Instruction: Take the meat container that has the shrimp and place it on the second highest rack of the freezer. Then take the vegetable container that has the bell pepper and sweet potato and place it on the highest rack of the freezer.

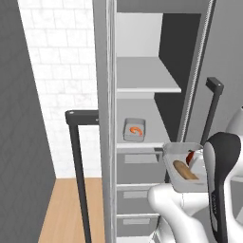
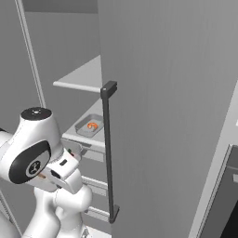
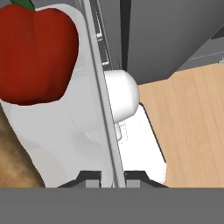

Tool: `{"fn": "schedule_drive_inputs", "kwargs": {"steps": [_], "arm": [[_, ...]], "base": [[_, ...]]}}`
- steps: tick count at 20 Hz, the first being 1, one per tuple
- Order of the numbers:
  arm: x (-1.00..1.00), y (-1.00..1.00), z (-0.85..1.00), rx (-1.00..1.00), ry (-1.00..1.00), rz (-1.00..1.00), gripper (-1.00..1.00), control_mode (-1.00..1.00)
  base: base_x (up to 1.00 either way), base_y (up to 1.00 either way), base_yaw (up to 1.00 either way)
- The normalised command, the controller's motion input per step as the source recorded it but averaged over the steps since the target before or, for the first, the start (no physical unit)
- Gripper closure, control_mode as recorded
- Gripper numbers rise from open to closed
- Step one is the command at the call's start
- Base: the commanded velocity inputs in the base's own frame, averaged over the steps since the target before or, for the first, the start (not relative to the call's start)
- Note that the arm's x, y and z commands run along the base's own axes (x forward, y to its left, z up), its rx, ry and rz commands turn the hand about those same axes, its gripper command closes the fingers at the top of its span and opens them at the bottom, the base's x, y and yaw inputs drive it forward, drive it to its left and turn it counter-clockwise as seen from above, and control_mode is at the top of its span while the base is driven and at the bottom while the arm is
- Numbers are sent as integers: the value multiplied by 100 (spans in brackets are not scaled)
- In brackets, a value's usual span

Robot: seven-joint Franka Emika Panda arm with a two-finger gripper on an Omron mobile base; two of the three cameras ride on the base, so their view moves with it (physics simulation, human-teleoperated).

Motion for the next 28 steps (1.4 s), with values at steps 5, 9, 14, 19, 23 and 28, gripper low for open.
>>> {"fn": "schedule_drive_inputs", "kwargs": {"steps": [5,9,14,19,23,28], "arm": [[0,0,0,0,0,0,100,100],[0,0,0,0,0,0,100,100],[0,0,0,0,0,0,100,-100],[0,13,26,-7,-25,0,100,-100],[7,28,32,-9,-39,0,100,-100],[44,16,9,-1,-26,5,100,-100]], "base": [[12,4,0],[0,0,0],[0,-1,0],[0,0,0],[0,0,0],[0,0,0]]}}
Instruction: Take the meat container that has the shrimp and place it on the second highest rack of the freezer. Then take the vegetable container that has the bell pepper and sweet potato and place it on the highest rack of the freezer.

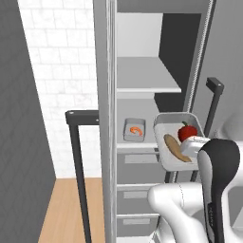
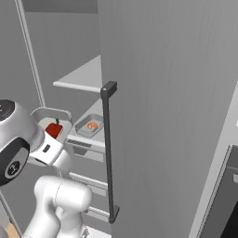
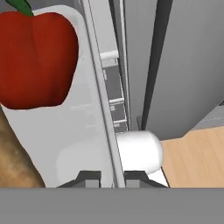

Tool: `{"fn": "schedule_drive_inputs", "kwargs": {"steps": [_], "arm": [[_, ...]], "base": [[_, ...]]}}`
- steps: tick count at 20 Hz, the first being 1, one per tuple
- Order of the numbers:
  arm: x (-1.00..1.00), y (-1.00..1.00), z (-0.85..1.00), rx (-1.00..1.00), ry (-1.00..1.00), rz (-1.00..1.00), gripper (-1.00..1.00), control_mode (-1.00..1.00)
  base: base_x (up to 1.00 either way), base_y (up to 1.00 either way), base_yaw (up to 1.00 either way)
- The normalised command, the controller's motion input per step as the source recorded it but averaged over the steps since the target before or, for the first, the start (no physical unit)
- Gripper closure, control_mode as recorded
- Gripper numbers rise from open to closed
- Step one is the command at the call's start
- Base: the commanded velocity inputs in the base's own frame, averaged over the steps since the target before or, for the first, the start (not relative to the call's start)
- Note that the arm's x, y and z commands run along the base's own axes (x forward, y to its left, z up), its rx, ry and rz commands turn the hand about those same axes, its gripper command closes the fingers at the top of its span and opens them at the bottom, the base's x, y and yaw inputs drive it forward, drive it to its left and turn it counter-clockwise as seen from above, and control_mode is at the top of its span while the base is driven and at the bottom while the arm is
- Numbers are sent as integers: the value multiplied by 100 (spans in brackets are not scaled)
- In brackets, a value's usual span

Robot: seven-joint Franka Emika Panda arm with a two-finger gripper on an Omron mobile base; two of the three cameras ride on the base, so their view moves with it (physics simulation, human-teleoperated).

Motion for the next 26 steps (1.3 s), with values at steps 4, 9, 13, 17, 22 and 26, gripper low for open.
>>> {"fn": "schedule_drive_inputs", "kwargs": {"steps": [4,9,13,17,22,26], "arm": [[29,0,16,0,-3,8,100,-100],[46,0,67,2,-5,0,100,-100],[28,0,65,5,-9,-1,100,-100],[59,0,32,1,-11,-8,100,-100],[98,0,0,0,-3,-27,100,-100],[84,0,0,0,0,-25,100,-100]], "base": [[0,0,0],[0,0,0],[0,0,0],[0,0,0],[0,0,0],[0,0,0]]}}
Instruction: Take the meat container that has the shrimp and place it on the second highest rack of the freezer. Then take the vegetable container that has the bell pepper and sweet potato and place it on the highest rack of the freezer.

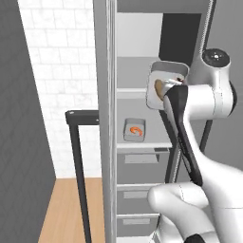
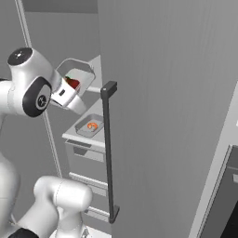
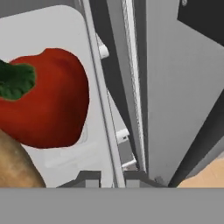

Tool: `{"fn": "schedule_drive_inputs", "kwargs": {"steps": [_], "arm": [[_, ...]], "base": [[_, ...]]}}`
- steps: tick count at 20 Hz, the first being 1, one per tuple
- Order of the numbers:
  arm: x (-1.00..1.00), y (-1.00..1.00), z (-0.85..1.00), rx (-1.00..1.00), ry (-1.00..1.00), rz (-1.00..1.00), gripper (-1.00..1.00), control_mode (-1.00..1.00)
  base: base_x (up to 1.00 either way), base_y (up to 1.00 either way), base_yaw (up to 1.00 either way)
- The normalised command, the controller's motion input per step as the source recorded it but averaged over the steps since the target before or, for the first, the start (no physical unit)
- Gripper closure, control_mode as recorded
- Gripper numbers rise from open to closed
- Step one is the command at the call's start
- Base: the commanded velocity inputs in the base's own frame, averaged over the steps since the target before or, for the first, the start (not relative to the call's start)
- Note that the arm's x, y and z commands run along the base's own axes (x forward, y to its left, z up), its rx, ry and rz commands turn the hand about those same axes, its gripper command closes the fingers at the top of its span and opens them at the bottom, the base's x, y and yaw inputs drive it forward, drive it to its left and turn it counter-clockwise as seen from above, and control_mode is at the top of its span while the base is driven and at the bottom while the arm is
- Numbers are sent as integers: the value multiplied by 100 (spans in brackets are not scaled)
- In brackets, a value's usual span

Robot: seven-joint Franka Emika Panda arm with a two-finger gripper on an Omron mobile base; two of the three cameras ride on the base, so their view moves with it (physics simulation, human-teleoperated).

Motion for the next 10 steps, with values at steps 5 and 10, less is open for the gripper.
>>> {"fn": "schedule_drive_inputs", "kwargs": {"steps": [5,10], "arm": [[63,0,0,0,0,-3,100,-100],[79,5,3,0,2,0,100,-100]], "base": [[0,0,0],[0,0,0]]}}
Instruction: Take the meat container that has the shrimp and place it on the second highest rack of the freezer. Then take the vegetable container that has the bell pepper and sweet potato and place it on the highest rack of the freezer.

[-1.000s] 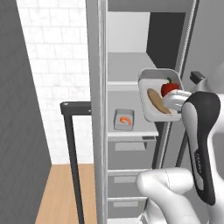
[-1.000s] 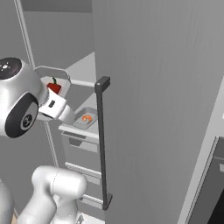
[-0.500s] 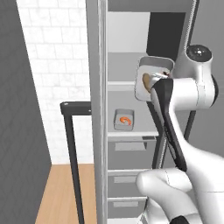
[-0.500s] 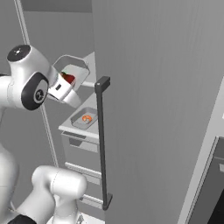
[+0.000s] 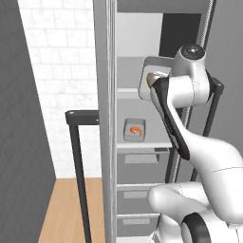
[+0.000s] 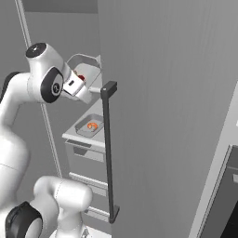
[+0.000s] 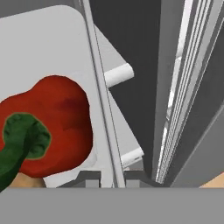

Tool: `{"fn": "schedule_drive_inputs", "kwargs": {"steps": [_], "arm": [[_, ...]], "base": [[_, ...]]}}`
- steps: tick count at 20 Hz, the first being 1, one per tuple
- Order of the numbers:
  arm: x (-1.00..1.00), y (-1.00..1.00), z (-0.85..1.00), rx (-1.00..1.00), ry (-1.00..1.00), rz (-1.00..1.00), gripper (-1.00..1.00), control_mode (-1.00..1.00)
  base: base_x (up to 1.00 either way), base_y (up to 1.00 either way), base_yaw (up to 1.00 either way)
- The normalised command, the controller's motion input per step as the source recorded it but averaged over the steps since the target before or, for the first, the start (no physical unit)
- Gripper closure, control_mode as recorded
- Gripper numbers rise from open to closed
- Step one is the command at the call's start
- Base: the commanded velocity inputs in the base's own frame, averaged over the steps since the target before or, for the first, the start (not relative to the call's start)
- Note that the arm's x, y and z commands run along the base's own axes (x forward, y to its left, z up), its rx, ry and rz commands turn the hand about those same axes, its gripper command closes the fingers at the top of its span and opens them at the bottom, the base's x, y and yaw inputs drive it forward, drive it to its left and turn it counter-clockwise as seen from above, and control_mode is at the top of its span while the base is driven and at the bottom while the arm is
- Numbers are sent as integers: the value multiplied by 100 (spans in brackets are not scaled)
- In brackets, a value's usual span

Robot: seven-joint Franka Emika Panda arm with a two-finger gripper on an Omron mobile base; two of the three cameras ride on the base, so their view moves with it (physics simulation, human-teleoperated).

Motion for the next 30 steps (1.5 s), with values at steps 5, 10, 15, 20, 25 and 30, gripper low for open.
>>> {"fn": "schedule_drive_inputs", "kwargs": {"steps": [5,10,15,20,25,30], "arm": [[79,0,15,0,6,0,100,-100],[81,9,6,0,3,0,100,-100],[85,11,0,0,0,0,100,-100],[61,3,0,0,2,0,100,-100],[27,0,-14,0,9,0,100,-100],[0,0,-56,0,10,0,100,-100]], "base": [[0,0,0],[0,0,0],[0,0,0],[0,0,0],[0,0,0],[0,0,0]]}}
